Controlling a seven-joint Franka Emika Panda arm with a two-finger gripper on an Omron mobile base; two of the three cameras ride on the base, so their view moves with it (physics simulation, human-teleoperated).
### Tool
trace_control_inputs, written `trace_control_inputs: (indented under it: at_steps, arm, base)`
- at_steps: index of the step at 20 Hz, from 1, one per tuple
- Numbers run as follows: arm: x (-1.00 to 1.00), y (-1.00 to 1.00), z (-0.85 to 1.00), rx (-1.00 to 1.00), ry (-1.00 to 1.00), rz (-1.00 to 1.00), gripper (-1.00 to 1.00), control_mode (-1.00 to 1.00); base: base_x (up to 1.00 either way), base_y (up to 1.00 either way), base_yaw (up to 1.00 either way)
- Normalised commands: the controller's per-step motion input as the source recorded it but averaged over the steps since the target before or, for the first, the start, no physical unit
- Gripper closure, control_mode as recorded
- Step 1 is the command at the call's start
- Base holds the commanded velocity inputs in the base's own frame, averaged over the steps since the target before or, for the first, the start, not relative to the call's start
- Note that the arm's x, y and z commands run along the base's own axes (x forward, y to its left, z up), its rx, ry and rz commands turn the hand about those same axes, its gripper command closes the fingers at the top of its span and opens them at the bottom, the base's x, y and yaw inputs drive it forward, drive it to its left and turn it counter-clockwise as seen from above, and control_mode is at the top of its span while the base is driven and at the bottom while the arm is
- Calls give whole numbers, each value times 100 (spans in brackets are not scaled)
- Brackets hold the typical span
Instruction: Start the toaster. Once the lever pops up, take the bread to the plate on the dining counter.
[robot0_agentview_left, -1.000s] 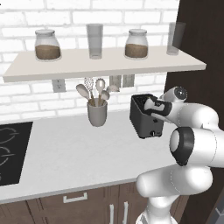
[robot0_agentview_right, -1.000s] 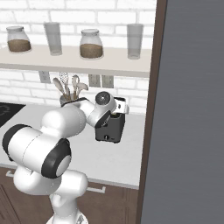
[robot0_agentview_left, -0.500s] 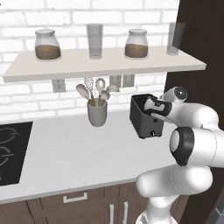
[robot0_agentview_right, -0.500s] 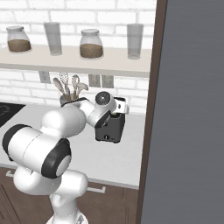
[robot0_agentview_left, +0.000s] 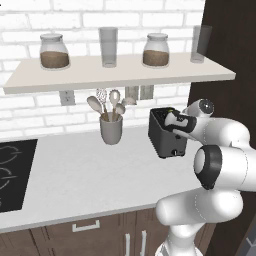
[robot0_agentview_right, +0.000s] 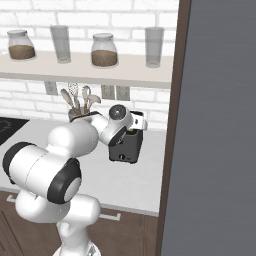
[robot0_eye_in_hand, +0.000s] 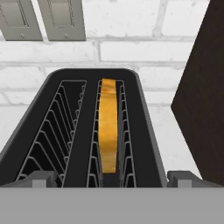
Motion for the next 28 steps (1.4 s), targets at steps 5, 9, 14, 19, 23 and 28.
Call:
trace_control_inputs:
  at_steps: [5,9,14,19,23,28]
  arm:
    - [0,0,0,0,0,0,-100,-100]
    - [0,0,0,0,0,0,-100,-100]
    - [0,0,0,0,0,0,-100,-100]
    - [0,0,0,0,0,0,-100,-100]
    - [0,0,0,0,0,0,-100,-100]
    - [0,0,0,0,0,0,-100,-100]
  base:
    - [0,0,0]
    - [0,0,0]
    - [0,0,0]
    - [0,0,0]
    - [0,0,0]
    - [0,0,0]
